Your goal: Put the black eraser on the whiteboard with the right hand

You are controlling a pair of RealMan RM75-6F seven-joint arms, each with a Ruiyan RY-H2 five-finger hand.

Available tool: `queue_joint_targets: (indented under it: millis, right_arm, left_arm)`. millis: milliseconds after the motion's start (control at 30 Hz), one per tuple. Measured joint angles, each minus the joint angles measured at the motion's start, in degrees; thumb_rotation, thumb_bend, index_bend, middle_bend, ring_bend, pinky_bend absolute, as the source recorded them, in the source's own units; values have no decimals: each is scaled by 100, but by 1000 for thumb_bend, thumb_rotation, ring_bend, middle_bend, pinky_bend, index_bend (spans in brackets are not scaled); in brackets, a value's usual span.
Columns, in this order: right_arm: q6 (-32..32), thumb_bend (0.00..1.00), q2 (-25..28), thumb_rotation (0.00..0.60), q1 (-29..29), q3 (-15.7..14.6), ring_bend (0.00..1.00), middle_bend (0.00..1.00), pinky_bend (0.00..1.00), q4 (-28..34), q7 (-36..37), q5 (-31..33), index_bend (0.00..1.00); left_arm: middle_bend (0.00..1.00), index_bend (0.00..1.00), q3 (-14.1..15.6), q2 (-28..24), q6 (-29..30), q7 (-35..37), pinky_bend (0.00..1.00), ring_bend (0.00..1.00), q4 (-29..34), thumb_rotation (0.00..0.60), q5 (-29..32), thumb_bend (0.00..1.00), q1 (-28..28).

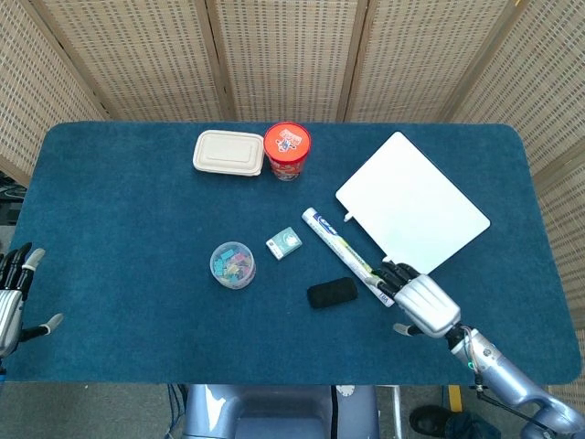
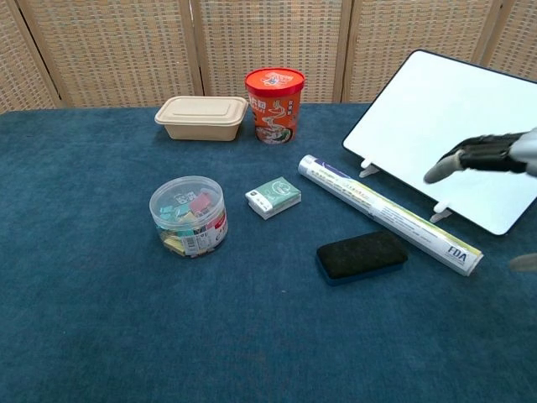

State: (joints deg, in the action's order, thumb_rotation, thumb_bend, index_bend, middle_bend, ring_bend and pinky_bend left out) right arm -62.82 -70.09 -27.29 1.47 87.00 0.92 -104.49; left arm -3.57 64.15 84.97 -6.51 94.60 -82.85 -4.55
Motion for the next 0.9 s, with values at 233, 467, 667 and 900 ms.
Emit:
queue_joint_targets:
  millis: [233,467,667,900]
  right_arm:
    - [552,0,-559,600,-316,46,191,216,221,-18,-645,280,175]
    - [955,0,-1091,600,-520,204,230,249,260,-97,-1430,721,206]
    - [1164,2,-1518,600,-653,346,255,274,285,-267,-2080,1097,220]
    - [1412,53,-1913,600,-792,486,288,293,323,-499,-2631,1760,231]
  left_arm:
    - [0,0,-13,31,-74,-112,0,0,6,600,61,0,-44]
    - [0,0,-19,33,-55,-92,0,0,-1,600,75,0,-40]
    - [0,0,-16,-5,-119,11,0,0,-20,600,94,0,-56]
    - [0,0,0,-55,-174,124,0,0,-19,600,97,0,-71]
